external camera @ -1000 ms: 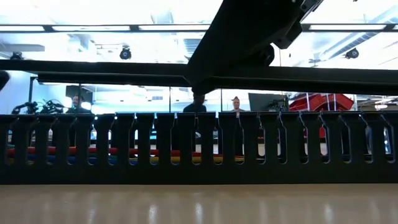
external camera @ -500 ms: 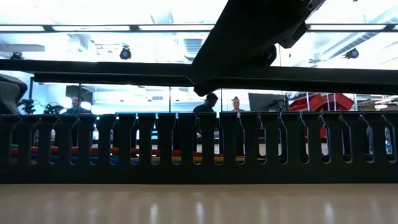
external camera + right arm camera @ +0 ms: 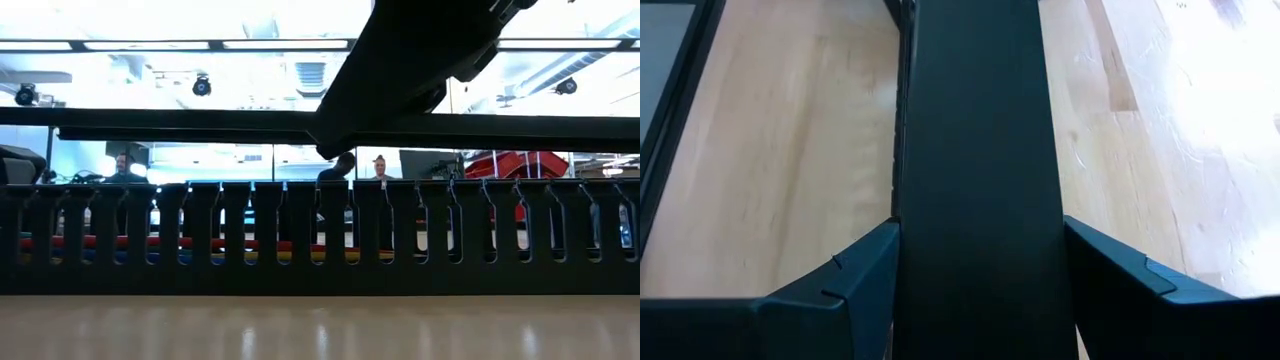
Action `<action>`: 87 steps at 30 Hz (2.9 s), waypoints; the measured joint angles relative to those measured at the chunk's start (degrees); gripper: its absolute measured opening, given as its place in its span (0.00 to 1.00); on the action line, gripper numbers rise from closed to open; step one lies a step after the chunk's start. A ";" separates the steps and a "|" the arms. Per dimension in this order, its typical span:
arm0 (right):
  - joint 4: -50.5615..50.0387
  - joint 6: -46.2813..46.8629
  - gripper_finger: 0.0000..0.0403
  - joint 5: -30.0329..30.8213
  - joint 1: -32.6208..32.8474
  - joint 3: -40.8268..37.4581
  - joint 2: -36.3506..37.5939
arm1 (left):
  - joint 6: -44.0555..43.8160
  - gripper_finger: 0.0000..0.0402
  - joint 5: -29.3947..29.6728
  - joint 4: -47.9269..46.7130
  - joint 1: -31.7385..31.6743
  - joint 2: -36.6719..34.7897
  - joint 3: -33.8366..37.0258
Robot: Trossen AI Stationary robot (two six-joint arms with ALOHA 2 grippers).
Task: Ziptie cables
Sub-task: Close the cable duct using the cable lid
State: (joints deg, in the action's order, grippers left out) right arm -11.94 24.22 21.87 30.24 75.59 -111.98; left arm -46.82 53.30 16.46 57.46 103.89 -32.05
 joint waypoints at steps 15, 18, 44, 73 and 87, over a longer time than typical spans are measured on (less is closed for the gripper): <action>0.40 -1.45 0.55 2.33 2.48 -0.02 -1.11 | -0.20 0.48 1.21 -1.07 -0.49 0.71 0.08; 0.34 -2.73 0.55 5.29 2.78 -0.09 -1.20 | -0.22 0.54 1.05 -1.08 -0.60 0.75 0.13; -0.96 -15.08 0.55 6.05 -1.27 -0.78 -3.19 | -0.15 0.53 -0.04 -1.02 -0.62 0.82 0.32; -7.93 -20.00 0.55 -4.75 -7.20 2.40 -2.89 | 2.97 0.53 -1.87 -1.09 -0.64 0.88 0.34; -8.96 -21.28 0.55 -15.83 -11.99 2.35 -2.80 | 3.94 0.52 -2.05 -1.06 -0.62 0.88 0.34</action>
State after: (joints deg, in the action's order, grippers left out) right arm -20.91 2.94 6.04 18.25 77.94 -114.78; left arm -42.88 51.24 15.40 56.84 104.77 -31.70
